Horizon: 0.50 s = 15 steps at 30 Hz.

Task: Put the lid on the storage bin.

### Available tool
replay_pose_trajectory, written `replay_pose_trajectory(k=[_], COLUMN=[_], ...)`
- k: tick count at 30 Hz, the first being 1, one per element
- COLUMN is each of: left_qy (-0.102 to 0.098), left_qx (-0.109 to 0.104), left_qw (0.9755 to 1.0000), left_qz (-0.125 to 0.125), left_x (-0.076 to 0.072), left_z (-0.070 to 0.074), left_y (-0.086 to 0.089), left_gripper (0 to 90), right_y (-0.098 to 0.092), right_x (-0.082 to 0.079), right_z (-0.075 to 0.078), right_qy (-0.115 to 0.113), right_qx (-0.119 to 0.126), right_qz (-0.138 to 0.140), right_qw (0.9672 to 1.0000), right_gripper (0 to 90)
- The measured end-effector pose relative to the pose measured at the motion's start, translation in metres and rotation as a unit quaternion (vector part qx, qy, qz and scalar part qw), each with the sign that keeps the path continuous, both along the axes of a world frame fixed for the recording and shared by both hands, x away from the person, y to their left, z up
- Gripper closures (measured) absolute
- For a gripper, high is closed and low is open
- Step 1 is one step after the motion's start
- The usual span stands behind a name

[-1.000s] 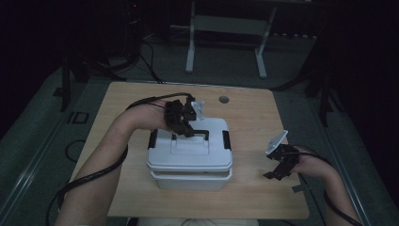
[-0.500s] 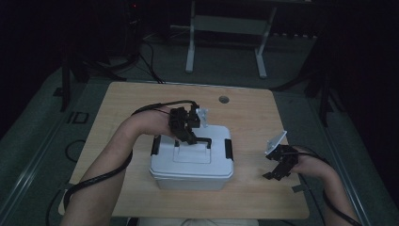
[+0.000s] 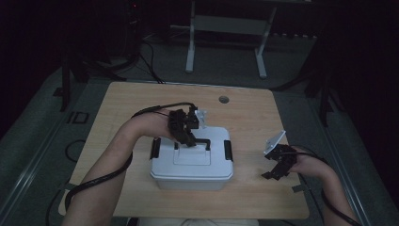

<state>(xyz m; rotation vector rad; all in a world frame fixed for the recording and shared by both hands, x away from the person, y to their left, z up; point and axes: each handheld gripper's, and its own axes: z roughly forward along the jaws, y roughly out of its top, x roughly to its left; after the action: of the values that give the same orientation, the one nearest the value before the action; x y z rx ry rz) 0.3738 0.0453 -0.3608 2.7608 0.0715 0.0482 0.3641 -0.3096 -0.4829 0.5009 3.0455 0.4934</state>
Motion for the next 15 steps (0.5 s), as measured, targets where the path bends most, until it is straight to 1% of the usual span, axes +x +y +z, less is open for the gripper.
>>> replay_pose_trajectory(k=[1, 3, 4, 5, 6, 7, 9, 10, 12, 13, 14, 15], left_qy=[-0.002, -0.021, -0.017, -0.012, -0.019, -0.030, -0.027, -0.034, -0.032, -0.038, -0.046, -0.056], left_qx=[-0.005, -0.011, -0.018, -0.023, -0.022, -0.020, -0.028, -0.035, -0.047, -0.058, -0.063, -0.069], left_qw=[0.9999, 0.9994, 0.9990, 0.9987, 0.9982, 0.9978, 0.9972, 0.9965, 0.9958, 0.9949, 0.9942, 0.9932], left_qz=[0.010, 0.025, 0.036, 0.044, 0.052, 0.056, 0.064, 0.068, 0.072, 0.073, 0.075, 0.075], left_x=[0.000, 0.002, 0.004, 0.005, 0.006, 0.006, 0.007, 0.008, 0.008, 0.007, 0.006, 0.005], left_z=[0.000, 0.000, -0.001, -0.002, -0.003, -0.005, -0.007, -0.007, -0.007, -0.008, -0.008, -0.008], left_y=[0.002, 0.004, 0.006, 0.007, 0.009, 0.010, 0.013, 0.015, 0.019, 0.021, 0.023, 0.026], left_gripper=[59.3, 38.6, 34.0, 25.6, 18.7, 16.8, 12.9, 12.9, 12.8, 12.8, 12.8, 12.8], right_y=[0.000, 0.000, 0.000, 0.000, 0.000, -0.001, -0.001, -0.002, -0.003, -0.004, -0.004, -0.004], right_x=[0.000, 0.000, 0.000, 0.000, 0.001, 0.001, 0.001, 0.001, 0.002, 0.002, 0.002, 0.001], right_z=[0.001, 0.002, 0.002, 0.003, 0.003, 0.004, 0.005, 0.006, 0.007, 0.007, 0.008, 0.008], right_qy=[-0.002, -0.006, -0.008, -0.012, -0.016, -0.017, -0.026, -0.027, -0.035, -0.039, -0.045, -0.052], right_qx=[0.002, 0.009, 0.010, 0.008, 0.009, 0.011, 0.016, 0.020, 0.030, 0.033, 0.036, 0.038], right_qz=[0.001, -0.002, -0.004, -0.007, -0.011, -0.015, -0.022, -0.028, -0.039, -0.047, -0.055, -0.059], right_qw=[1.0000, 0.9999, 0.9999, 0.9999, 0.9998, 0.9997, 0.9993, 0.9990, 0.9982, 0.9976, 0.9968, 0.9961], right_gripper=[16.5, 16.5, 16.5, 16.5, 16.5, 16.5, 16.5, 16.5, 16.5, 15.7, 13.7, 13.9])
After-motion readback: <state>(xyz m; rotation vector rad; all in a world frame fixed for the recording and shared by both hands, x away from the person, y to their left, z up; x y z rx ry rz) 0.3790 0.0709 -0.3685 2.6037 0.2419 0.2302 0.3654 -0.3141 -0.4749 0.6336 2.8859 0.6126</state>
